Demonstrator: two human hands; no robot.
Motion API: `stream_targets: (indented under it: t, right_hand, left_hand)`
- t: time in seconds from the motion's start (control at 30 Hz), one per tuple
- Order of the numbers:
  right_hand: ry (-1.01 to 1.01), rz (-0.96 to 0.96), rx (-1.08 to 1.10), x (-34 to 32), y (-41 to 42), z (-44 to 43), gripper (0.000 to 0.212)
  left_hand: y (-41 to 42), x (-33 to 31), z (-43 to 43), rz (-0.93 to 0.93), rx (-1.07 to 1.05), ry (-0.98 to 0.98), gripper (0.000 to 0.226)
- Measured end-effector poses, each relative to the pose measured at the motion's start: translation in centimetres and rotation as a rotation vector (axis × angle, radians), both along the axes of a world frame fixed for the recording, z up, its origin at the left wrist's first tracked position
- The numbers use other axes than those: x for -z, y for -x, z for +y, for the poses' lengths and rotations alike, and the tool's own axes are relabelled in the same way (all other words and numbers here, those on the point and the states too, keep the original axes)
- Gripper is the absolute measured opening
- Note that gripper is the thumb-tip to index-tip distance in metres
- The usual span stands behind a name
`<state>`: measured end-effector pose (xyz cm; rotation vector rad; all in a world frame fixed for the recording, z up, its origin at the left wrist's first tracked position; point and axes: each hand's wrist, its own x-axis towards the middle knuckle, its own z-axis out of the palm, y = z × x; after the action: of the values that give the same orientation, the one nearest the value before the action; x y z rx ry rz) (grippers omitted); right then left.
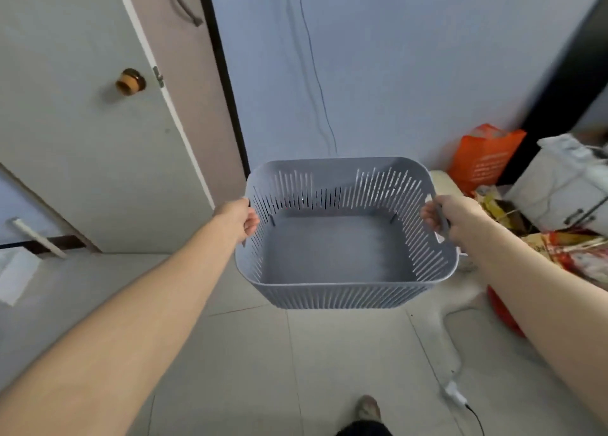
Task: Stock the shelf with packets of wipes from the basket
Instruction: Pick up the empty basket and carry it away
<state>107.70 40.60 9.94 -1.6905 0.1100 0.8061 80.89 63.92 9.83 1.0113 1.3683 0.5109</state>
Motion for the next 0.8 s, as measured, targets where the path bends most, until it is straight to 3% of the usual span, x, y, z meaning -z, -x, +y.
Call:
stream_targets:
  t: [0.8]
  right_hand:
    - [0.033,0.032,0.086,-0.1,-38.4,15.8,0.028]
  left_hand:
    - [-41.9,1.7,17.6,-0.031,0.043,0.123,0.030]
